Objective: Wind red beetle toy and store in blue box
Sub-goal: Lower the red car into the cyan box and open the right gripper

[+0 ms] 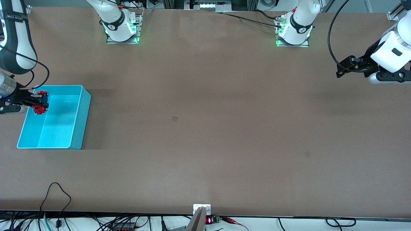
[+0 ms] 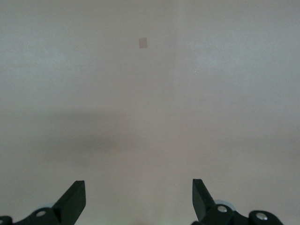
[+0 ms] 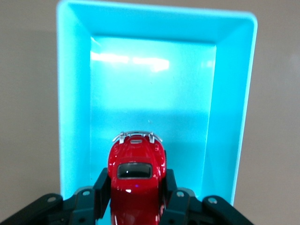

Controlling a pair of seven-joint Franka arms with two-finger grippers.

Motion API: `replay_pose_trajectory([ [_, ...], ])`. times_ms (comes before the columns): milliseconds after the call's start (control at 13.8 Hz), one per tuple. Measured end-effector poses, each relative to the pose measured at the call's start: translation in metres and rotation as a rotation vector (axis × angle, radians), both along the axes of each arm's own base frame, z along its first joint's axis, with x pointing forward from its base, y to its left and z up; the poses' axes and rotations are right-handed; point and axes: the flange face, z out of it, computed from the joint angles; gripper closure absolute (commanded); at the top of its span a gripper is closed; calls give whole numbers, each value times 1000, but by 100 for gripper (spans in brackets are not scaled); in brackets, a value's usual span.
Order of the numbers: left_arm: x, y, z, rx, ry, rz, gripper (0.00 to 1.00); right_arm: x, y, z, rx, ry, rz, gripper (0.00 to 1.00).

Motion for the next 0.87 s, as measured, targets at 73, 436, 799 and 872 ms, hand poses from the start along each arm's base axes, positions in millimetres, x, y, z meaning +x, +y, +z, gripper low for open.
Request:
replay_pose_trajectory([
  [73, 1, 0, 1, 0, -2, 0, 0, -2, -4, -11, 3, 18, -15, 100],
  [436, 7, 0, -2, -1, 1, 0, 0, -14, -9, -54, 6, 47, -40, 100],
  [799, 7, 0, -1, -1, 0, 0, 0, -34, -13, -98, 1, 45, -54, 100],
  [872, 7, 0, -1, -1, 0, 0, 0, -38, -16, -108, -2, 46, -60, 100],
])
